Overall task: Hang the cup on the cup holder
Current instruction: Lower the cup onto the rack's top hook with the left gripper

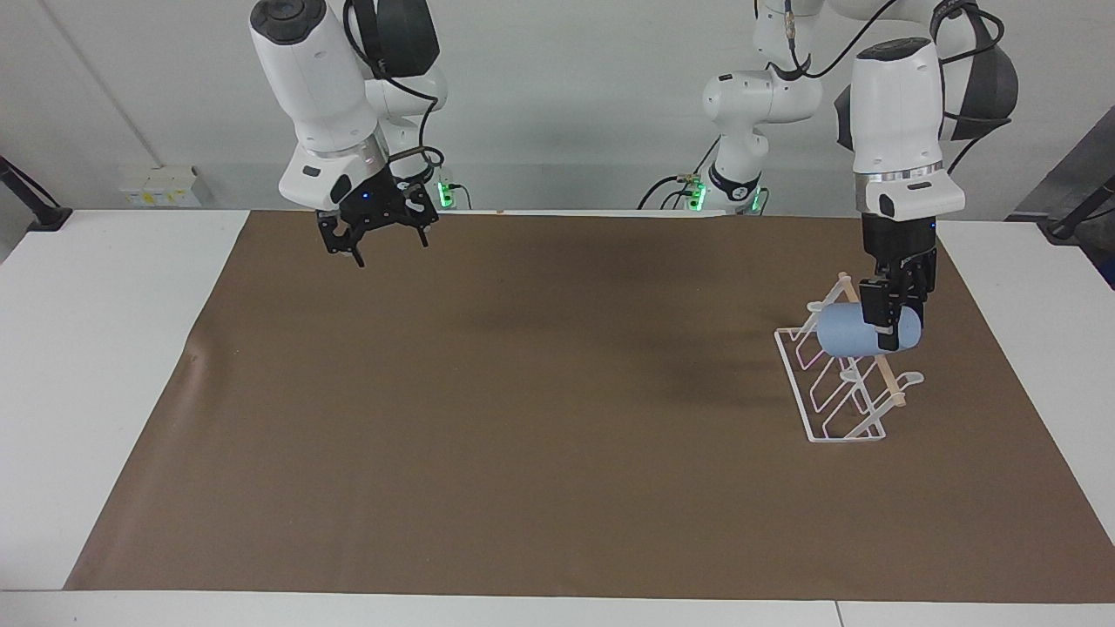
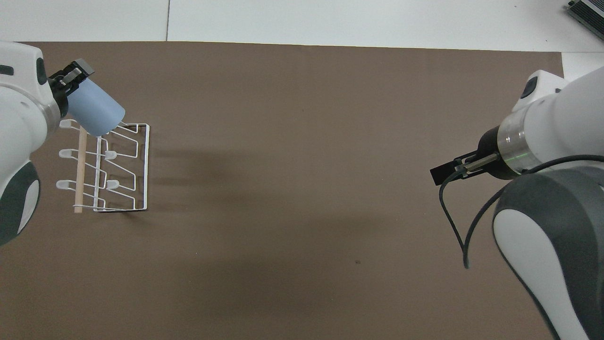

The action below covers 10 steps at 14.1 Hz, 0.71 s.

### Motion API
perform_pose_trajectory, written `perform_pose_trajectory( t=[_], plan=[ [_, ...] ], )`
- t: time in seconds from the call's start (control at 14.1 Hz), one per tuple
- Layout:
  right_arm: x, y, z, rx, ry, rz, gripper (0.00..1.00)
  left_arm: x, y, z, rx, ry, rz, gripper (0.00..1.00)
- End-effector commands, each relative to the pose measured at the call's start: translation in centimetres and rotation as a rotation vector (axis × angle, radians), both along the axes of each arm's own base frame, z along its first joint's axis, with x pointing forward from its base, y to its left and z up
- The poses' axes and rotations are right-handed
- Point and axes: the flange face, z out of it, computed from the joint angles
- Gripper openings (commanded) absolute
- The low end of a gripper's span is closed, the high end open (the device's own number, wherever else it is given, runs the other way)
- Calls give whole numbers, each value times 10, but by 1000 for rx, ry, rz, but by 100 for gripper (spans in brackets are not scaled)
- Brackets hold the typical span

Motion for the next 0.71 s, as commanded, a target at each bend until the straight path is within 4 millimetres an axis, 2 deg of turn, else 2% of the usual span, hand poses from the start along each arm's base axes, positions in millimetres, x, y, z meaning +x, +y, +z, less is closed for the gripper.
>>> perform_pose_trajectory(
  t=[0.0,0.14,0.36,0.43,0.64],
  plan=[
    [3,-31,35,-22,-14,-123,100,13,10,-12,46,-18,-27,0],
    [4,-59,43,-18,-30,-172,100,21,9,-34,67,4,-25,0],
    [4,-91,44,-15,-33,-234,100,27,8,-52,79,-1,-32,0],
    [3,-107,43,-12,-29,-264,100,26,14,-55,98,3,-31,0],
    [-1,-126,40,-10,-9,-299,100,21,18,-69,116,9,-47,0]
  ],
)
